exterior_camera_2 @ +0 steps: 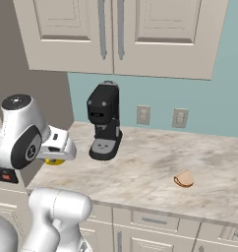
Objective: Pick the mug from the counter and place it inside the microwave. Then close the microwave.
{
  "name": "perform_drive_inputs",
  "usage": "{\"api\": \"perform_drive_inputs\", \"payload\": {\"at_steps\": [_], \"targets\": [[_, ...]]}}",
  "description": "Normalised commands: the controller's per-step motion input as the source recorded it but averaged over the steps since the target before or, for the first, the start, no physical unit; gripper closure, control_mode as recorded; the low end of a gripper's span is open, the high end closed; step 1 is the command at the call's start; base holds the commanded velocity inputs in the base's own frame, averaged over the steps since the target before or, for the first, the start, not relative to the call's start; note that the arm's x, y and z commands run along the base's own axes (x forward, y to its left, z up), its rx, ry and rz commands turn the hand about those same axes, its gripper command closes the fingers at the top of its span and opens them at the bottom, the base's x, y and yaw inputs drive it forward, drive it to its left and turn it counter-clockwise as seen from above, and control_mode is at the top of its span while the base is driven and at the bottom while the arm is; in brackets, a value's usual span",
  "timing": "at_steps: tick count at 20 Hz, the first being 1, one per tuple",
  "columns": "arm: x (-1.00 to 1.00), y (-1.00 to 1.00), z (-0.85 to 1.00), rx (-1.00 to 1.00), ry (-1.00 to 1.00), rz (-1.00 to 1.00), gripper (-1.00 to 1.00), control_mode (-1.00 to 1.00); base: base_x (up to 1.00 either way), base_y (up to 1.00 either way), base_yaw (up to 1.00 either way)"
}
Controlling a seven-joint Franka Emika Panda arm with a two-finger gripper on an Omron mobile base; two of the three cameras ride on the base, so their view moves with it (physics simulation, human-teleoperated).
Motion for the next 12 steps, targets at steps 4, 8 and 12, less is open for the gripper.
{"api": "perform_drive_inputs", "payload": {"at_steps": [4,8,12], "targets": [[0.0,0.0,0.0,0.0,0.0,0.0,1.0,1.0,-0.83,0.0,-0.04],[0.0,0.0,0.0,0.0,0.0,0.0,1.0,1.0,-0.88,0.03,0.0],[0.0,0.0,0.0,0.0,0.0,0.0,1.0,1.0,-0.91,0.19,0.08]]}}
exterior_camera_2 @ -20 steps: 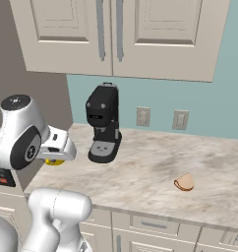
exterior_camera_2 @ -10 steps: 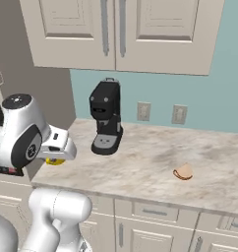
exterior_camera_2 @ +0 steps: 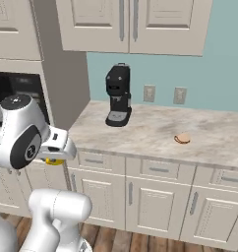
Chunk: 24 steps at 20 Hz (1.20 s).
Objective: Pick the mug from the counter and place it inside the microwave. Then close the microwave.
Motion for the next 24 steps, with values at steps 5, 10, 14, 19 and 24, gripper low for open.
{"api": "perform_drive_inputs", "payload": {"at_steps": [5,10,14,19,24], "targets": [[0.0,0.0,0.0,0.0,0.0,0.0,1.0,1.0,-0.53,0.39,0.19],[0.0,0.0,0.0,0.0,0.0,0.0,1.0,1.0,-0.03,0.37,0.14],[0.0,0.0,0.0,0.0,0.0,0.0,1.0,1.0,0.0,0.72,0.08],[0.0,0.0,0.0,0.0,0.0,0.0,1.0,1.0,0.0,0.87,0.02],[0.0,0.0,0.0,0.0,0.0,0.0,1.0,1.0,0.0,0.45,-0.01]]}}
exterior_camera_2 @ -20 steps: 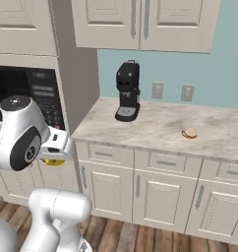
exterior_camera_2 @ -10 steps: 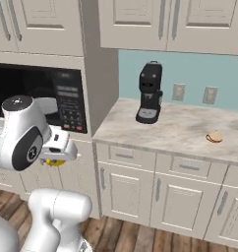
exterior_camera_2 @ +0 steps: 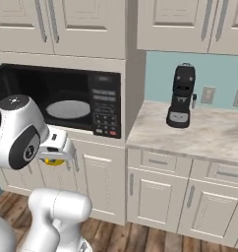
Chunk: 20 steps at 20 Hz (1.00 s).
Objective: Pick the mug from the counter and place it inside the microwave. Then close the microwave.
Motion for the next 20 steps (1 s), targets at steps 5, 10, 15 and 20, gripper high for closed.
{"api": "perform_drive_inputs", "payload": {"at_steps": [5,10,15,20], "targets": [[0.0,0.0,0.0,0.0,0.0,0.0,1.0,1.0,0.01,0.26,-0.11],[0.0,0.0,0.0,0.0,0.0,0.0,1.0,1.0,0.16,0.21,-0.24],[0.0,0.0,0.0,0.0,0.0,0.0,1.0,1.0,0.15,0.32,-0.23],[0.0,0.0,0.0,0.0,0.0,0.0,1.0,1.0,0.14,0.44,-0.05]]}}
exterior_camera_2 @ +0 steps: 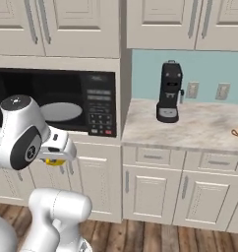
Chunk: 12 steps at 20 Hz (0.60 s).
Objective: Pick the mug from the counter and place it inside the microwave. Then close the microwave.
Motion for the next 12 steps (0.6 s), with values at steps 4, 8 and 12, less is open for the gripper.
{"api": "perform_drive_inputs", "payload": {"at_steps": [4,8,12], "targets": [[0.0,0.0,0.0,0.0,0.0,0.0,1.0,1.0,0.17,0.46,0.0],[0.0,0.0,0.0,0.0,0.0,0.0,1.0,1.0,0.26,0.41,0.06],[0.0,0.0,0.0,0.0,0.0,0.0,1.0,1.0,0.19,0.54,0.13]]}}
